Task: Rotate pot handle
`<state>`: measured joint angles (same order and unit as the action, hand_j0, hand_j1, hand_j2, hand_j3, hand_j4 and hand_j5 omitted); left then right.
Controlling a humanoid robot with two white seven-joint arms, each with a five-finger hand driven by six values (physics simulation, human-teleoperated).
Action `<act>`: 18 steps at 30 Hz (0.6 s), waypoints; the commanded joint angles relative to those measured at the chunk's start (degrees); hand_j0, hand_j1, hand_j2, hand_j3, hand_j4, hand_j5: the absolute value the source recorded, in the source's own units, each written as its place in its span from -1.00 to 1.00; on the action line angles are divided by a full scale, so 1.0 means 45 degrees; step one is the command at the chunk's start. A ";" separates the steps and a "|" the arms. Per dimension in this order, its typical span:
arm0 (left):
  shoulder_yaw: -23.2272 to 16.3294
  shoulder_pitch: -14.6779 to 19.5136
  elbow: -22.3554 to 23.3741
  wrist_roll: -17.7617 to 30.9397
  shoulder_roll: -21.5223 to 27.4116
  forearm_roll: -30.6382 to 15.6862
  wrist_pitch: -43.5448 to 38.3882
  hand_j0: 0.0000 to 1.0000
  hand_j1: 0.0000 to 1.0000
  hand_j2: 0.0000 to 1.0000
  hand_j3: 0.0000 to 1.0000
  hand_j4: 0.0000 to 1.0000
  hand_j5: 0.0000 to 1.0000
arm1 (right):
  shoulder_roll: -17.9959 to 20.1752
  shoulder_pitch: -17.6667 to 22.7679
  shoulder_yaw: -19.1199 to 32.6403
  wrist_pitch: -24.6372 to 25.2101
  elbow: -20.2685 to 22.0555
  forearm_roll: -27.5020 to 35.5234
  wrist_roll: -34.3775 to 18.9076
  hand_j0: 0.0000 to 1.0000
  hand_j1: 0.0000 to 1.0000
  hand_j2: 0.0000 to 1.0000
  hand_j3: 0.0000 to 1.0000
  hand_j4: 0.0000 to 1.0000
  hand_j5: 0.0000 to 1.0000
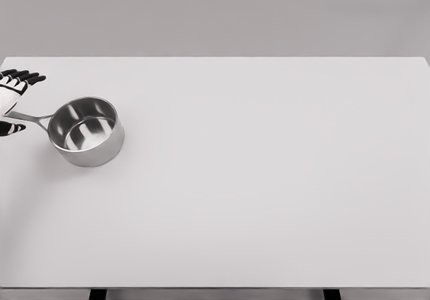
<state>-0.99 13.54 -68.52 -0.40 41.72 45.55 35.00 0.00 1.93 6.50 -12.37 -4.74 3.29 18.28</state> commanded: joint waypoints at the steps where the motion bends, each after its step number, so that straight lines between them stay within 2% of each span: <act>1: 0.0005 0.0019 0.0013 -0.0008 0.0025 -0.0083 0.0000 1.00 1.00 1.00 1.00 1.00 1.00 | 0.0000 0.0000 0.0002 -0.0004 0.0000 0.0012 0.0001 1.00 1.00 1.00 1.00 1.00 1.00; 11: 0.0201 -0.0195 -0.0202 -0.0048 0.0728 -0.0512 0.0000 1.00 1.00 1.00 1.00 1.00 1.00 | 0.0000 0.0000 0.0002 -0.0004 0.0000 0.0012 0.0001 1.00 1.00 1.00 1.00 1.00 1.00; 13: 0.0161 -0.0351 -0.0807 -0.0048 0.0767 -0.0630 0.0000 1.00 1.00 1.00 1.00 1.00 1.00 | 0.0000 0.0000 0.0002 -0.0004 0.0000 0.0012 0.0001 1.00 1.00 1.00 1.00 1.00 1.00; 18: 0.0181 -0.1718 -0.2877 -0.0048 0.1411 -0.1879 0.0000 1.00 1.00 1.00 1.00 1.00 1.00 | 0.0000 0.0019 0.0002 -0.0004 0.0000 0.0012 0.0001 1.00 1.00 1.00 1.00 1.00 1.00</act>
<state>-0.20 4.75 -77.90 -0.56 47.03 39.60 35.00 0.00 1.93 6.50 -12.37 -4.74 3.29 18.28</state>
